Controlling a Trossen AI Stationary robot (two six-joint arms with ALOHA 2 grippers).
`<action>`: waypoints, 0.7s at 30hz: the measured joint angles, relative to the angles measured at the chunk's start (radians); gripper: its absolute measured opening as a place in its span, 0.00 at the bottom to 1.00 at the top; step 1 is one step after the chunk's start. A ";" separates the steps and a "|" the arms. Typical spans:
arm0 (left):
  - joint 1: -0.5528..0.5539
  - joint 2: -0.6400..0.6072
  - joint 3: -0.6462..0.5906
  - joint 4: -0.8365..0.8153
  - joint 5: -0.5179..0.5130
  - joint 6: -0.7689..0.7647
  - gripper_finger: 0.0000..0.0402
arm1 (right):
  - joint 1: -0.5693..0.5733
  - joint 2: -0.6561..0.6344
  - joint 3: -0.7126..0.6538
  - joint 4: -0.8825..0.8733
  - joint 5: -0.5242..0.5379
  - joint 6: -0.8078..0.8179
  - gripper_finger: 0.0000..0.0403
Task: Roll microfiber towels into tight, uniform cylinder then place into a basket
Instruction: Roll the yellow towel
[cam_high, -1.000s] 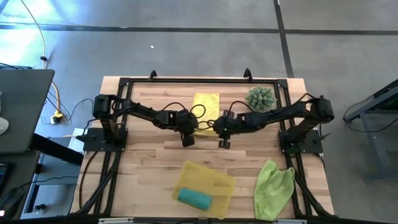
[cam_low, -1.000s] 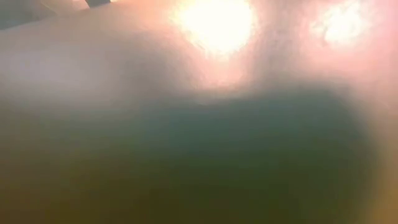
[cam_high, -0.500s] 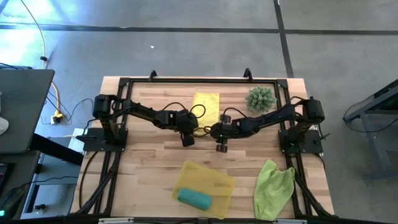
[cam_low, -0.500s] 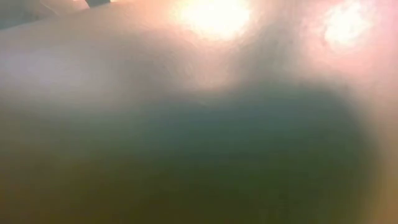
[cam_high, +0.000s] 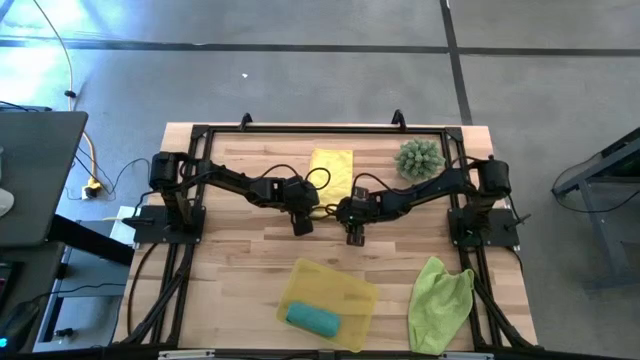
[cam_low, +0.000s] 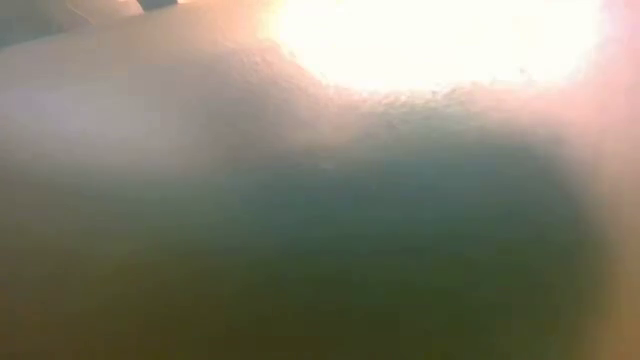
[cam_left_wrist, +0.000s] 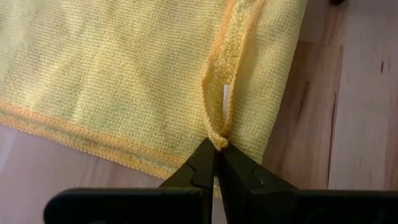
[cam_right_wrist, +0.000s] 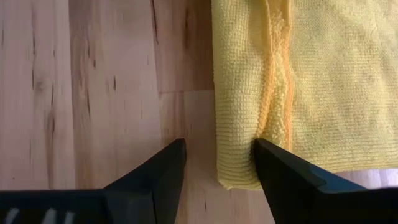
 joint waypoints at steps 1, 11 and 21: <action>0.000 0.000 0.000 0.000 0.000 -0.003 0.01 | -0.001 0.001 0.000 0.000 -0.001 -0.002 0.47; -0.009 -0.042 -0.004 -0.030 0.011 -0.003 0.04 | -0.007 0.004 -0.001 -0.024 -0.006 0.012 0.44; -0.009 -0.050 -0.002 -0.077 -0.119 -0.003 0.30 | -0.008 0.005 -0.002 -0.018 -0.026 0.026 0.37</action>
